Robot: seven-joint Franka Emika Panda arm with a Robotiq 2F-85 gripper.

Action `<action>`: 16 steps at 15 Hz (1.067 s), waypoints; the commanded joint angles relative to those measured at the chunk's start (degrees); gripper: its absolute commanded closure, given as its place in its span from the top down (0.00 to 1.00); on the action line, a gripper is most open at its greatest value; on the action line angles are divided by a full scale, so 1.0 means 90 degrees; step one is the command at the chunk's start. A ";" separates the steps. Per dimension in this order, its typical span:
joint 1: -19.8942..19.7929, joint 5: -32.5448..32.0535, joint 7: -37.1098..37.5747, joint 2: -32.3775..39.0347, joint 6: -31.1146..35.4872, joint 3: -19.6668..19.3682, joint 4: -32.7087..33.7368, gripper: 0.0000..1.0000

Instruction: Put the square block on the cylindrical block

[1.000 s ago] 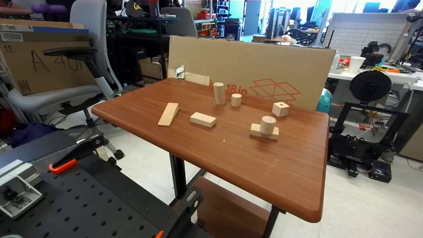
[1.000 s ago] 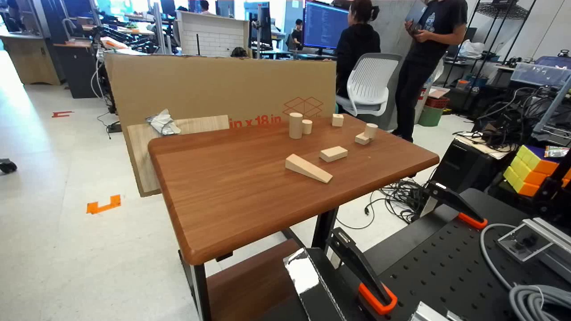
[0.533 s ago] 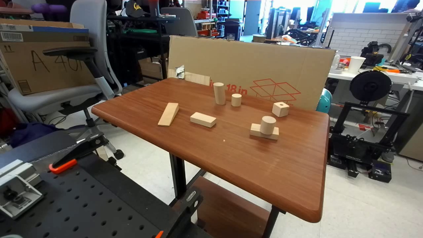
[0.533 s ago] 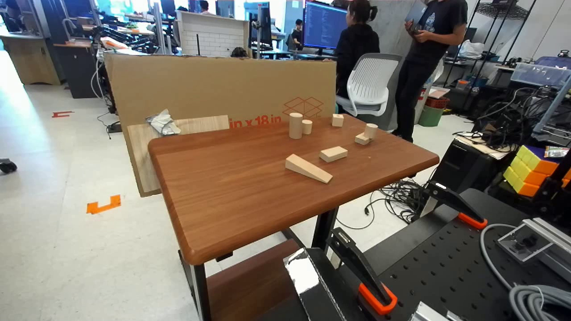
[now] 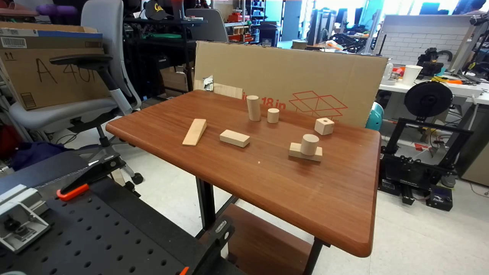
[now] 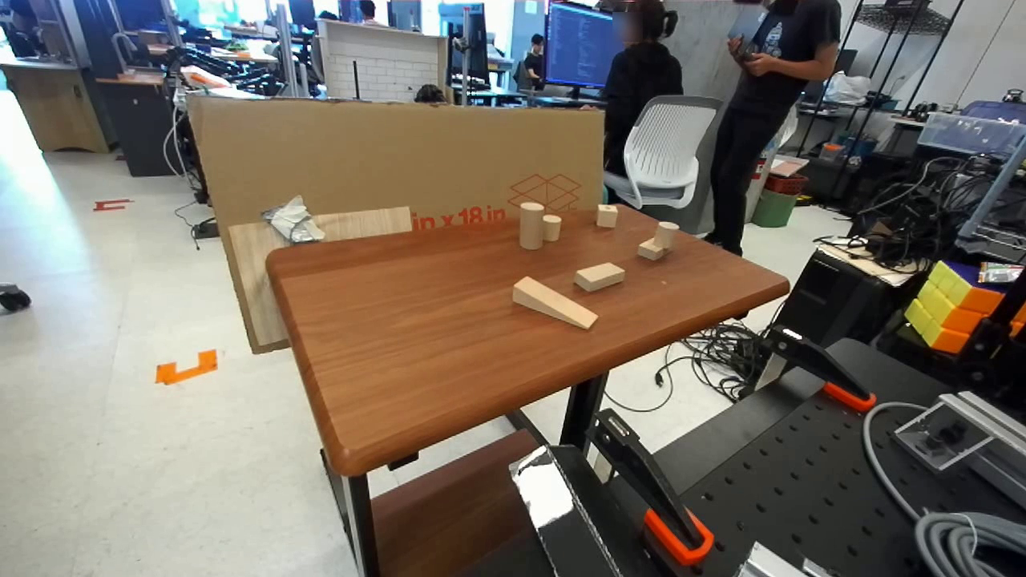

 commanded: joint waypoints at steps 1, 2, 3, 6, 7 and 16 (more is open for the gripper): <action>-0.0153 0.0286 -0.0092 0.1523 0.0341 0.0015 0.0874 1.00; -0.0209 0.0304 0.0001 0.1845 0.0421 0.0058 0.1060 1.00; -0.0261 0.0325 0.0119 0.2248 0.0464 0.0095 0.1295 1.00; -0.0383 0.0453 0.0429 0.3231 0.0458 0.0212 0.2023 1.00; -0.0421 0.0507 0.0538 0.3527 0.0507 0.0248 0.2262 1.00; -0.0635 0.0447 0.1463 0.4811 0.1577 0.0259 0.3310 1.00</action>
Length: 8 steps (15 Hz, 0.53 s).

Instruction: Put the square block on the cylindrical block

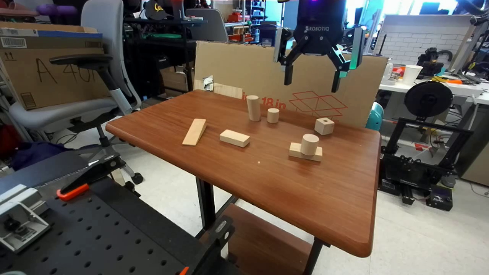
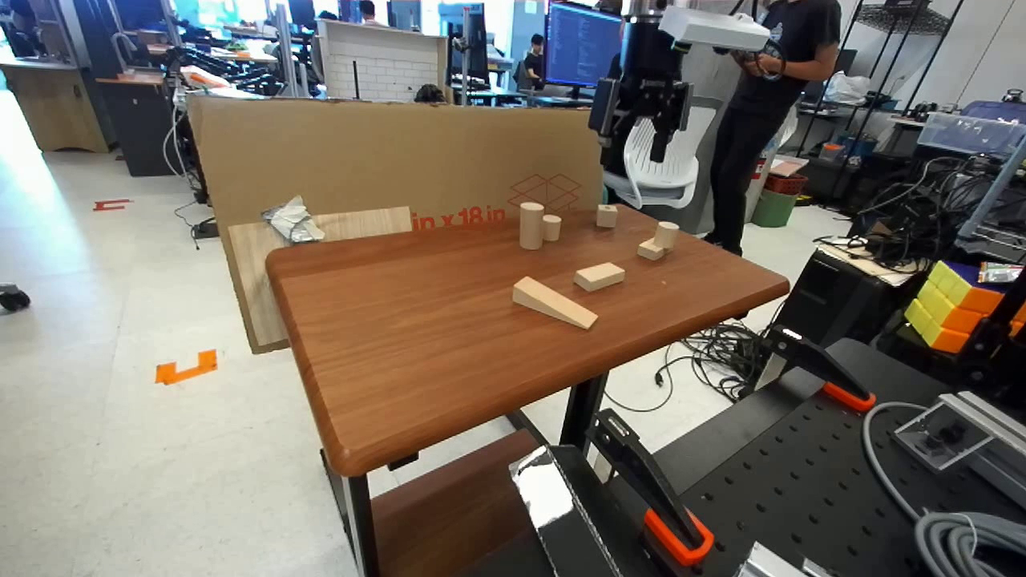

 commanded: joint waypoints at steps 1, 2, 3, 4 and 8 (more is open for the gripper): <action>-0.0253 0.0037 0.0328 0.0331 0.0350 0.0035 0.0398 1.00; -0.0296 0.0043 0.0439 0.0401 0.0360 0.0007 0.0488 1.00; -0.0350 0.0061 0.0551 0.0477 0.0347 -0.0020 0.0591 1.00; -0.0408 0.0077 0.0641 0.0551 0.0335 -0.0036 0.0687 1.00; -0.0568 0.0133 0.0994 0.0903 0.0321 -0.0054 0.1042 1.00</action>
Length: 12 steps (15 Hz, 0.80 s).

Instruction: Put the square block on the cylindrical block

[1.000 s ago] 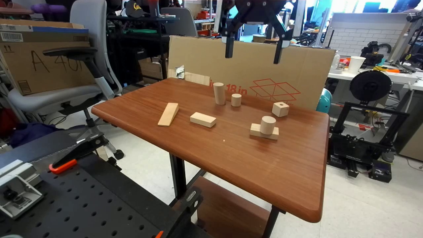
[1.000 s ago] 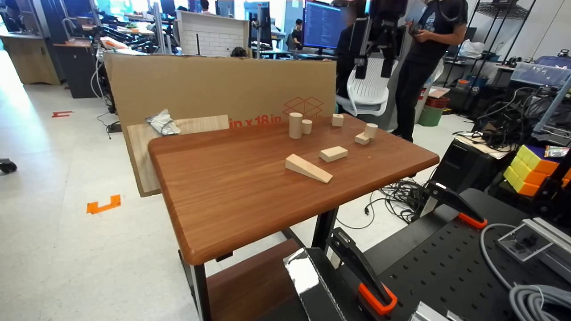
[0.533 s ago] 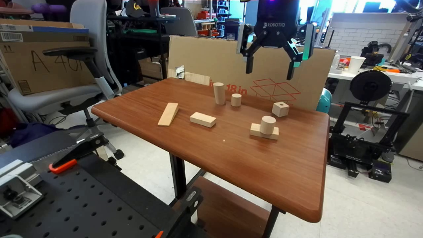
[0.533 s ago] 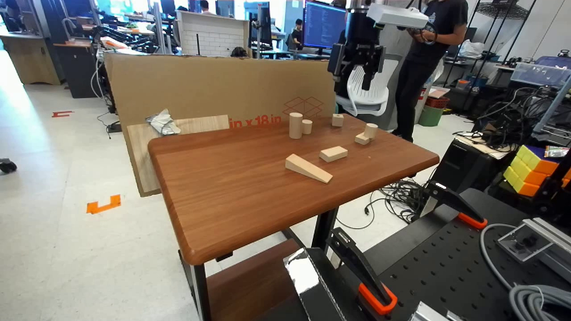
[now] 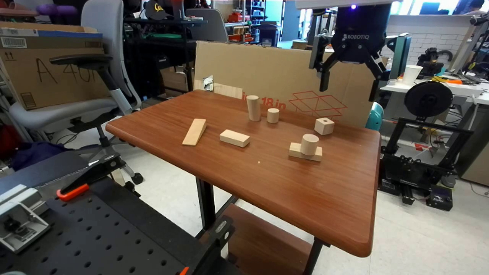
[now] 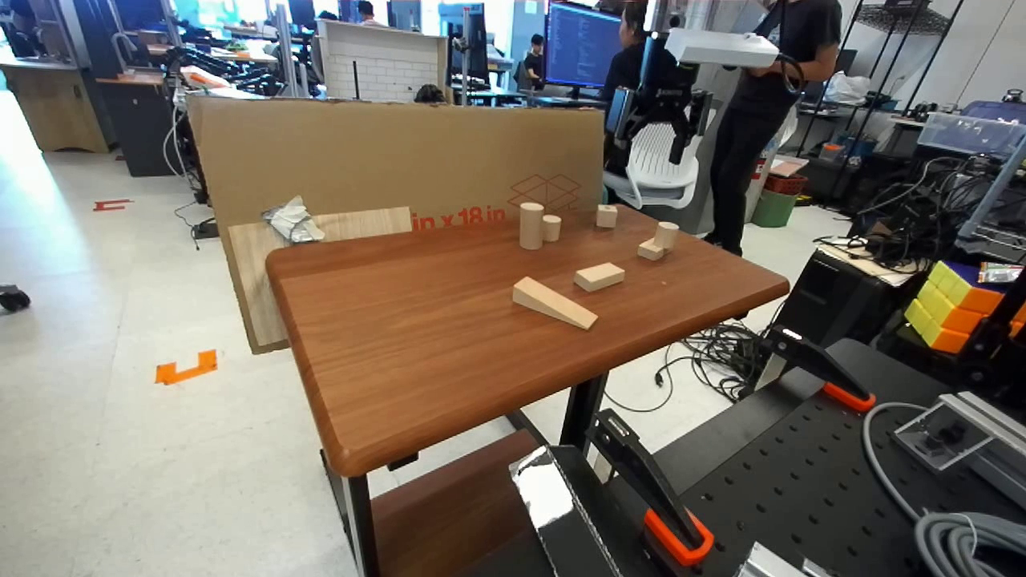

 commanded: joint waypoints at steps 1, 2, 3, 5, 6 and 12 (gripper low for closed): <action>-0.0089 0.0150 0.0363 0.0482 0.0063 0.0035 0.0506 1.00; -0.0119 0.0199 0.0395 0.0575 0.0060 0.0064 0.0582 1.00; -0.0105 0.0239 0.0439 0.0645 0.0120 0.0091 0.0616 1.00; -0.0095 0.0305 0.0499 0.0829 0.0156 0.0125 0.0751 1.00; -0.0098 0.0359 0.0552 0.0939 0.0121 0.0140 0.0843 1.00; -0.0110 0.0448 0.0548 0.1426 0.0103 0.0205 0.1225 1.00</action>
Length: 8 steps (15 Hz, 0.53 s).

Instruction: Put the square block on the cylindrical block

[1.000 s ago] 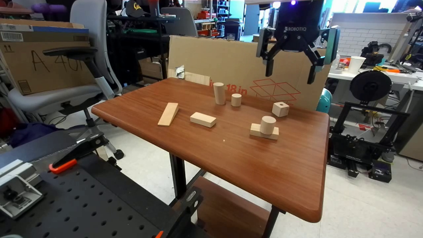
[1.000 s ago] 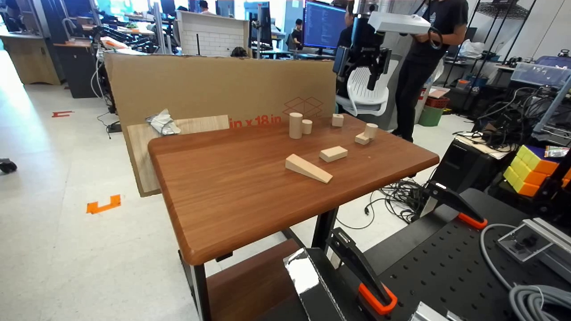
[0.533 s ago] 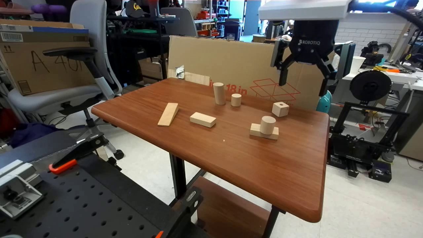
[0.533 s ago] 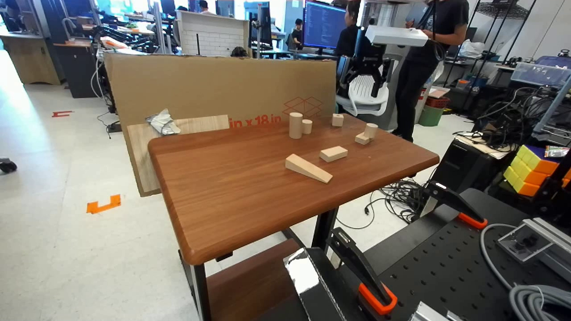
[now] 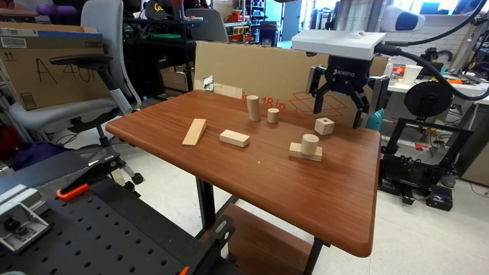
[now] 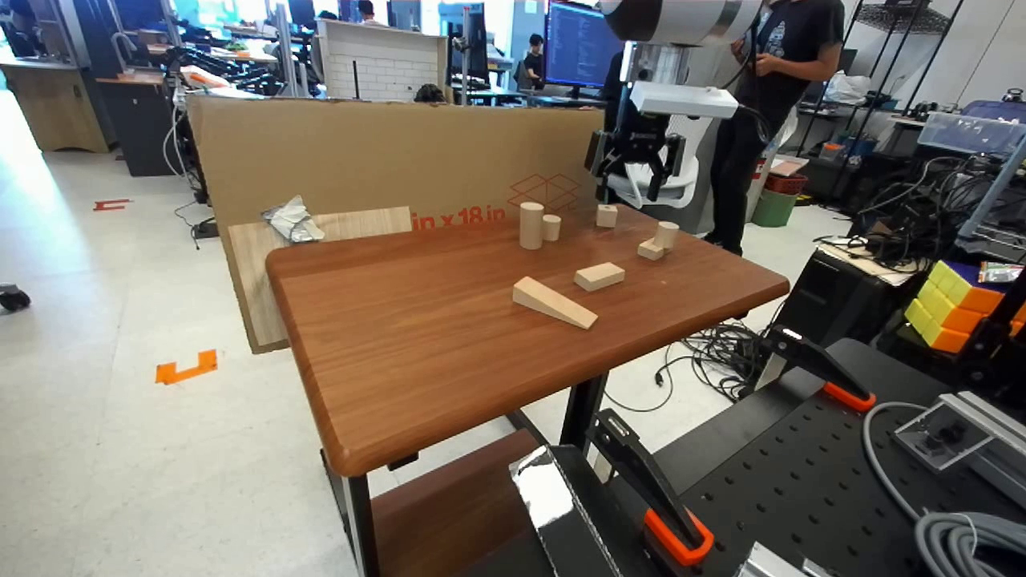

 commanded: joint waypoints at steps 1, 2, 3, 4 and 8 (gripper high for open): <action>-0.0045 0.0090 0.0014 0.0340 0.0082 0.0089 0.0381 1.00; -0.0037 0.0087 0.0004 0.0384 0.0075 0.0104 0.0418 1.00; -0.0021 0.0077 -0.0008 0.0416 0.0067 0.0124 0.0444 1.00; -0.0009 0.0074 -0.0010 0.0437 0.0060 0.0141 0.0468 0.78; 0.0071 -0.0010 -0.0039 0.0383 0.0080 0.0147 0.0379 0.49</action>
